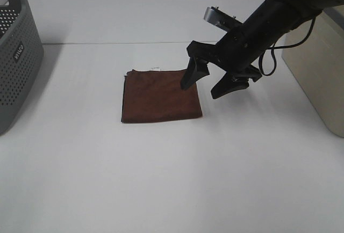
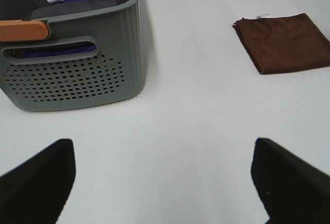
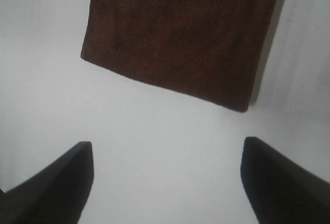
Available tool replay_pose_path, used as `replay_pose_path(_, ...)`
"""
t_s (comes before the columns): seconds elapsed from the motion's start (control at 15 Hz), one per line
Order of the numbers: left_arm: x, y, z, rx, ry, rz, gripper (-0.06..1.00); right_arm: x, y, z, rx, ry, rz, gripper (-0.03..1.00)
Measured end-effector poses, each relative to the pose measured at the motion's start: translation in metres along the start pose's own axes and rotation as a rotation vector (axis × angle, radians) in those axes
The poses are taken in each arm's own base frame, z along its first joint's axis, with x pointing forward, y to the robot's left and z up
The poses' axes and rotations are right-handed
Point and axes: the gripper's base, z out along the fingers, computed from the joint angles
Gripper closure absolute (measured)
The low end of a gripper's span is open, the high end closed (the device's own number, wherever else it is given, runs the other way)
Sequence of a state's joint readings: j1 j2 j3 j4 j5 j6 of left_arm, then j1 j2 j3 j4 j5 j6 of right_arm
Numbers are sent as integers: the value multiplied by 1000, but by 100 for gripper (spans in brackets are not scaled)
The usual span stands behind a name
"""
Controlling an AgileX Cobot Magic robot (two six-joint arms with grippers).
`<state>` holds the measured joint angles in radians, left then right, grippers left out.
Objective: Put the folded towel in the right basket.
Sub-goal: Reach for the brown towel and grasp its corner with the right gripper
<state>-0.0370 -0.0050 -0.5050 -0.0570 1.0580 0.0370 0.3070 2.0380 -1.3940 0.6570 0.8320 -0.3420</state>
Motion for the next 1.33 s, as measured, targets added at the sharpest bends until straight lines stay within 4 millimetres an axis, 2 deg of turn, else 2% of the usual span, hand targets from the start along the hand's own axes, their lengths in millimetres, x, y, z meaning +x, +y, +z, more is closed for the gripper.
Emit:
replay_pose_path(0.33,0,0,0,0,0,0,7,-31,-21,53,-11,42,19,19)
replay_pose_path(0.67,0,0,0,0,0,0,7,-35,-30,71,-15,54,18,19)
replay_pose_path(0.87,0,0,0,0,0,0,7,-36,-30,76,-27,50,11,23)
replay_pose_path(1.0,0,0,0,0,0,0,7,-36,-29,82,-34,38,16,34)
replay_pose_path(1.13,0,0,0,0,0,0,7,-35,-27,89,-25,34,5,63)
replay_pose_path(1.2,0,0,0,0,0,0,7,-34,-29,92,-21,40,4,81)
replay_pose_path(1.27,0,0,0,0,0,0,7,-34,-30,93,-21,41,4,93)
replay_pose_path(1.33,0,0,0,0,0,0,7,-34,-30,93,-19,41,3,96)
